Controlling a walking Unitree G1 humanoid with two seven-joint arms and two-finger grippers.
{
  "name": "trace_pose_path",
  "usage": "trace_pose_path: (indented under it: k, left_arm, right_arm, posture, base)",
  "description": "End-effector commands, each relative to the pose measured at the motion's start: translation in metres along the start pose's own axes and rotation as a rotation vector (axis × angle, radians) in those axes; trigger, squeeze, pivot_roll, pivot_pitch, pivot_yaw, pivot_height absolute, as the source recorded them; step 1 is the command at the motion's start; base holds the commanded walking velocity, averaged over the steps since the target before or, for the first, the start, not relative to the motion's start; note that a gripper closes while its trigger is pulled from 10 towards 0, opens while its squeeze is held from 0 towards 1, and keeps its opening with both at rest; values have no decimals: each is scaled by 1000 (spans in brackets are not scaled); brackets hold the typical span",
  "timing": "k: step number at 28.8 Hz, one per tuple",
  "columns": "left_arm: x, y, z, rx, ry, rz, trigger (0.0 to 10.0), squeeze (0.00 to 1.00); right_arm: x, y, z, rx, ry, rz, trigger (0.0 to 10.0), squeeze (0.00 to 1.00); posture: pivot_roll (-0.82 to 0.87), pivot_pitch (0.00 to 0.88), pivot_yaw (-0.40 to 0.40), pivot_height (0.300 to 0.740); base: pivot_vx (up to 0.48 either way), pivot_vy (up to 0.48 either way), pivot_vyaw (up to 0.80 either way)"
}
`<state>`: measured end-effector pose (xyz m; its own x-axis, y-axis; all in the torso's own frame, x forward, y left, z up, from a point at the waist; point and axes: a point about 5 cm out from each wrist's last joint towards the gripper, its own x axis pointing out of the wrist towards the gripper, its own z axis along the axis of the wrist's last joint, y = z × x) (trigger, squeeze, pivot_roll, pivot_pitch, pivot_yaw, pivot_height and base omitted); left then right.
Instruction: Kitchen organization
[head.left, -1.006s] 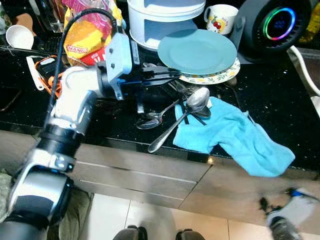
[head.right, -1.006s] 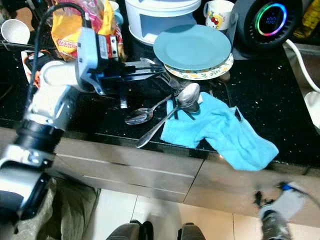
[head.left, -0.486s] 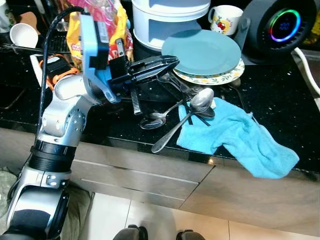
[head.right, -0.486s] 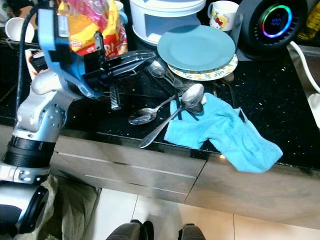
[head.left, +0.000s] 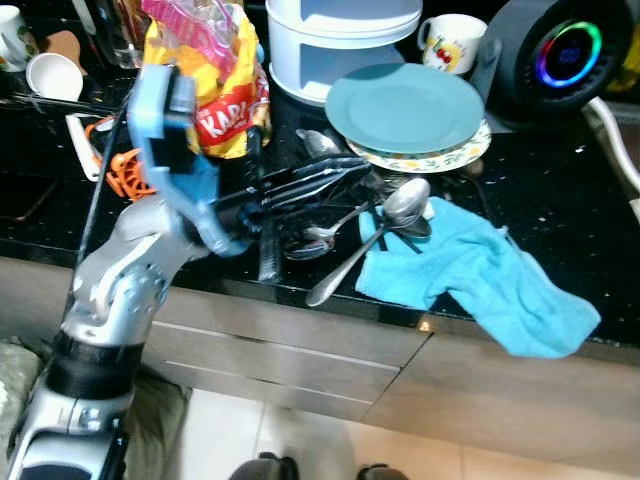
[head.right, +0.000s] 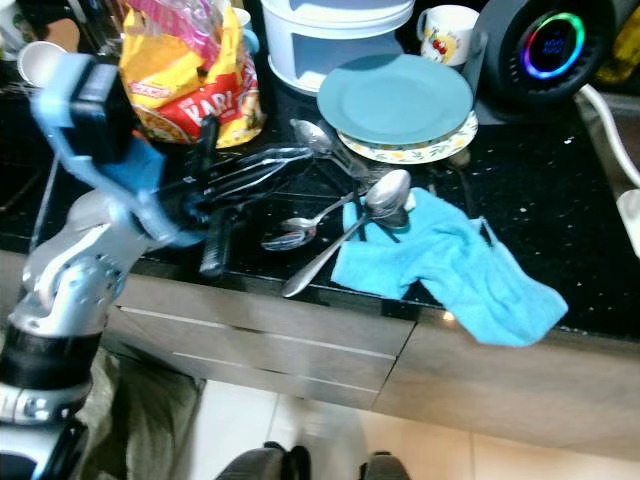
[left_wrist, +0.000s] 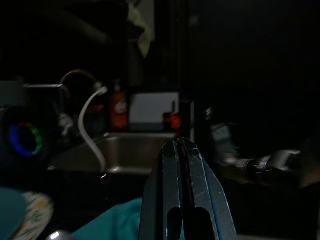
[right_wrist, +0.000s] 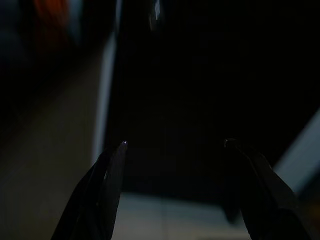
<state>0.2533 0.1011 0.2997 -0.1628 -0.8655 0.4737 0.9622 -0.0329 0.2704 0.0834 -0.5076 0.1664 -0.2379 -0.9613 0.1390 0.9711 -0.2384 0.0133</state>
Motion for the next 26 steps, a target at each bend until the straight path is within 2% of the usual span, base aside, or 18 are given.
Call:
trace_pose_path:
  k: [1, 3, 5, 8, 9, 10, 11, 12, 13, 15, 16, 17, 18, 22, 24, 25, 26]
  left_arm:
    - [-3, -6, 4, -17, -22, -9, 10000, 0]
    - [-5, -10, 2, -38, -29, 1, 10000, 0]
    - [-6, -14, 1, -48, -29, 16, 10000, 0]
    - [-8, -16, 0, -56, -19, 38, 10000, 0]
    - [-11, -17, -1, -52, 7, 52, 10000, 0]
    - [-11, -17, -1, -52, 7, 52, 10000, 0]
    - [-12, -18, -1, -48, 22, 56, 10000, 0]
    - [-17, -21, -2, -49, 69, 60, 10000, 0]
    - [-20, -23, -4, -47, 104, 57, 10000, 0]
    - [-26, -29, -5, -47, 175, 50, 10000, 0]
    - [-26, -29, -5, -47, 175, 50, 10000, 0]
    - [-30, -34, -5, -46, 220, 44, 10000, 0]
    - [-37, -42, -4, -53, 291, 28, 10000, 0]
    - [-52, -65, 4, -104, 437, -31, 10000, 0]
    - [-57, -70, 8, -109, 473, -34, 10000, 0]
    - [-57, -70, 8, -109, 473, -34, 10000, 0]
    - [-58, -73, 9, -116, 490, -36, 10000, 0]
  right_arm:
    - [4, 2, 17, 56, -59, -5, 10000, 0]
    - [7, 11, 49, 164, -137, 27, 10000, 0]
    - [2, 25, 85, 296, -218, 120, 10000, 0]
    - [-18, 52, 133, 499, -303, 382, 10000, 0]
    - [-40, 69, 162, 609, -358, 597, 10000, 0]
    - [-40, 69, 162, 609, -358, 597, 10000, 0]
    - [-52, 75, 175, 659, -380, 699, 10000, 0]
    - [-84, 86, 202, 763, -421, 963, 10000, 0]
    - [-96, 90, 211, 792, -429, 1067, 10000, 0]
    - [-123, 93, 225, 827, -453, 1268, 10000, 0]
    - [-123, 93, 225, 827, -453, 1268, 10000, 0]
    - [-137, 93, 230, 832, -476, 1379, 10000, 0]
    - [-158, 94, 231, 812, -486, 1541, 10000, 0]
    - [-204, 89, 229, 775, -529, 1920, 10000, 0]
    - [-215, 88, 230, 844, -470, 2044, 10000, 0]
    - [-215, 88, 230, 844, -470, 2044, 10000, 0]
    - [-221, 85, 230, 884, -424, 2128, 10000, 0]
  posture:
    - [4, 163, 63, 740]
    - [8, 161, 61, 740]
    - [11, 161, 60, 740]
    - [16, 162, 54, 740]
    - [18, 162, 53, 740]
    - [18, 162, 53, 740]
    - [18, 162, 53, 740]
    - [21, 160, 47, 740]
    - [29, 160, 44, 740]
    - [34, 157, 40, 740]
    - [34, 157, 40, 740]
    - [37, 156, 33, 740]
    - [46, 157, 31, 740]
    - [59, 156, 17, 740]
    - [65, 157, 15, 740]
    - [65, 157, 15, 740]
    - [69, 155, 10, 740]
  base:
    - [0, 0, 0]
    - [0, 0, 0]
    - [0, 0, 0]
    - [0, 0, 0]
    - [0, 0, 0]
    - [0, 0, 0]
    - [0, 0, 0]
    - [0, 0, 0]
    - [0, 0, 0]
    - [0, 0, 0]
    - [0, 0, 0]
    - [0, 0, 0]
    - [0, 0, 0]
    - [0, 0, 0]
    - [0, 0, 0]
    - [0, 0, 0]
    - [0, 0, 0]
